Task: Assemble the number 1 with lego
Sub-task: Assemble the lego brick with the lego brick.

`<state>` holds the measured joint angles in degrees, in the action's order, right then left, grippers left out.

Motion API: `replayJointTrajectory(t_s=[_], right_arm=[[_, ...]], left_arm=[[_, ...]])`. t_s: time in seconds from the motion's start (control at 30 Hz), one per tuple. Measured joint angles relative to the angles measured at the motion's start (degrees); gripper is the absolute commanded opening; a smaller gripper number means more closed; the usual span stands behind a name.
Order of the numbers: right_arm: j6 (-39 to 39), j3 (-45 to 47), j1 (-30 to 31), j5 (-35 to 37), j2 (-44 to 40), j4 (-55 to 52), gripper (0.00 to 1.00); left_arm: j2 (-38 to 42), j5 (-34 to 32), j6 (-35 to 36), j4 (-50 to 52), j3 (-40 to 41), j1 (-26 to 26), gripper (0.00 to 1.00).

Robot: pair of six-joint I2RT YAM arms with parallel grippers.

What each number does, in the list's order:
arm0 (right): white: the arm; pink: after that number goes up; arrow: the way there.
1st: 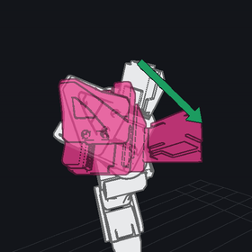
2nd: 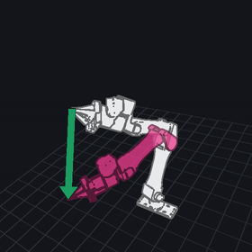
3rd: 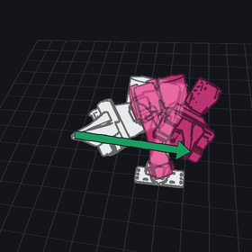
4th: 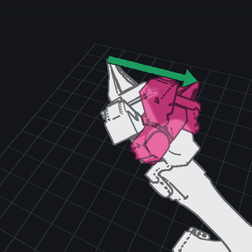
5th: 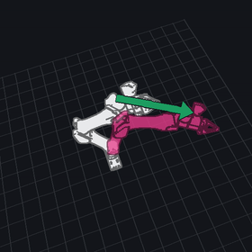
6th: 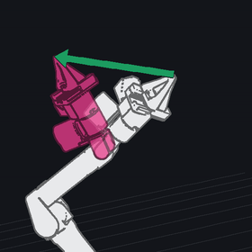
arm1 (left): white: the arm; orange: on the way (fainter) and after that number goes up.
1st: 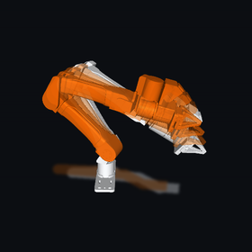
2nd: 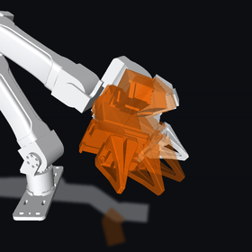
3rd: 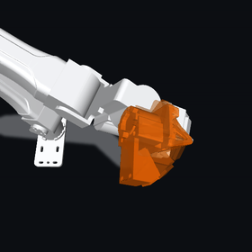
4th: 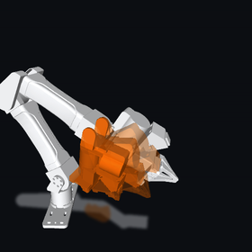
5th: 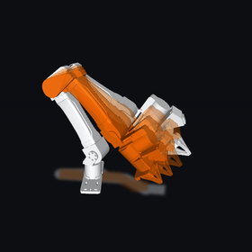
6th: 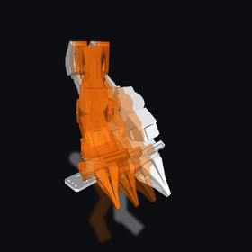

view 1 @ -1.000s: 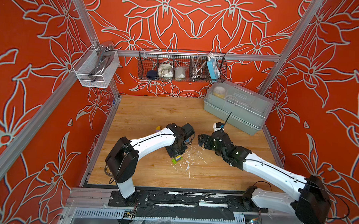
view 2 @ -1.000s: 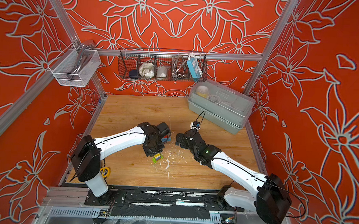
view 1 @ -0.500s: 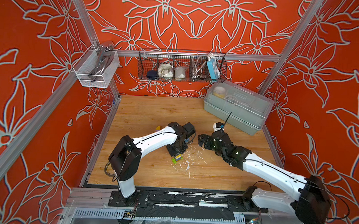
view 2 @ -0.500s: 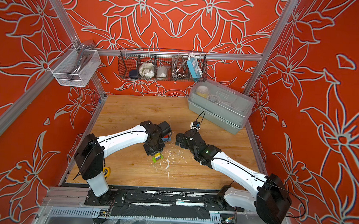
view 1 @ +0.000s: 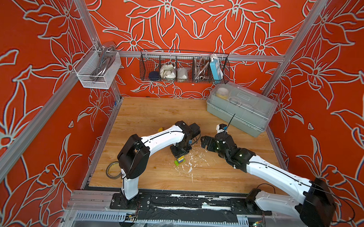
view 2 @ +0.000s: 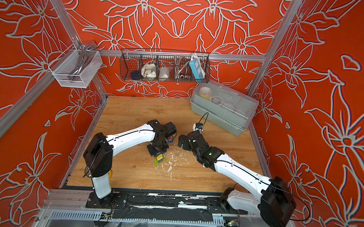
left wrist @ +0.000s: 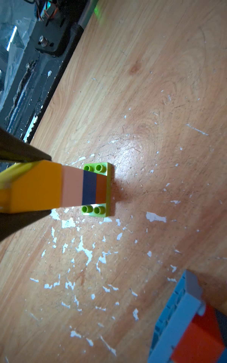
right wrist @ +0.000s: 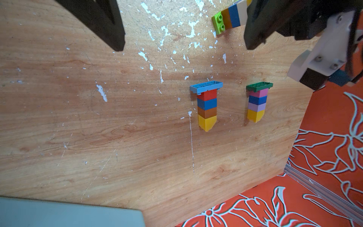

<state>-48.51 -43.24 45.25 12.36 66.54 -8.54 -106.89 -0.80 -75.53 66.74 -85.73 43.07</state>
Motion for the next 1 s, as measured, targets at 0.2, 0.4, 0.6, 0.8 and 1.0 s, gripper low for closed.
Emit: replayJointTrajectory(t_s=[0.2,0.4,0.6,0.8,1.0], right_arm=[[0.17,0.0,0.0,0.0,-0.31,0.0,1.0],[0.44,0.0,0.0,0.0,-0.72,0.0,1.0],[0.85,0.0,-0.17,0.02,-1.38,-0.02,1.0],[1.05,0.0,-0.37,0.04,-1.6,0.0,1.0],[1.25,0.0,-0.59,0.02,-1.64,-0.02,1.0]], left_arm=[[-0.24,0.07,0.0,-0.31,0.26,0.0,0.11],[0.11,0.26,-0.37,-1.18,1.05,-0.11,0.05],[1.97,0.74,-1.25,-3.93,4.09,-0.26,0.03],[2.47,1.01,-1.9,-5.33,5.38,-0.26,0.03],[2.23,1.07,-1.86,-5.42,5.42,-0.26,0.03]])
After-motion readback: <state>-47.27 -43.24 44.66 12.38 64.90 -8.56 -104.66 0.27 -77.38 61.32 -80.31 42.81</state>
